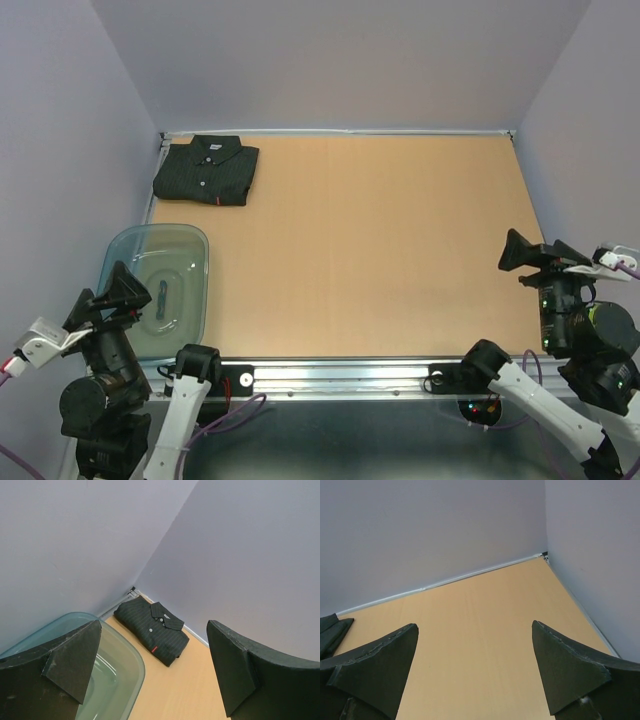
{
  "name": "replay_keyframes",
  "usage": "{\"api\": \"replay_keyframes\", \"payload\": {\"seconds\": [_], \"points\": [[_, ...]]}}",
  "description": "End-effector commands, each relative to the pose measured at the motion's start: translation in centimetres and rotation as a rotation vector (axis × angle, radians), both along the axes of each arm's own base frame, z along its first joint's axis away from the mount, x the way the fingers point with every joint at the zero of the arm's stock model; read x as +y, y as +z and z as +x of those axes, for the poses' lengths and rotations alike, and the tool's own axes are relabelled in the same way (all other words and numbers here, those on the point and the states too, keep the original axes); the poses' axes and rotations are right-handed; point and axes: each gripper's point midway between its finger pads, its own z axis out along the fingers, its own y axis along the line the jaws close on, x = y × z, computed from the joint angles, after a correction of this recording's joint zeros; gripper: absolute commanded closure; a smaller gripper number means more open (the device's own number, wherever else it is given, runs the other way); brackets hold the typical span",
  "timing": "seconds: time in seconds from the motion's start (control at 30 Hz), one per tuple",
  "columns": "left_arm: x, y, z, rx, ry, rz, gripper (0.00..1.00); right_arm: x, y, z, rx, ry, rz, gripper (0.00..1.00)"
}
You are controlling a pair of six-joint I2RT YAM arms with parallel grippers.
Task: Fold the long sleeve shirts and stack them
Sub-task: Neatly place the folded shirt to the corner
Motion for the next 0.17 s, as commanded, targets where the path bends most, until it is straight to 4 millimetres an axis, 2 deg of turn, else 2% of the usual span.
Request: {"api": "replay_keyframes", "payload": {"seconds": [0.0,0.13], "points": [[1.09,1.84,-2.63,-0.148,0.029,-0.04,0.01,0.25,0.24,0.58,0.001,-0.015,-0.025,0.0],[1.22,1.97,-2.69,-0.155,0.032,-0.045,0.01,0.38,0.29,0.68,-0.001,-0.012,-0.033,0.0]]}}
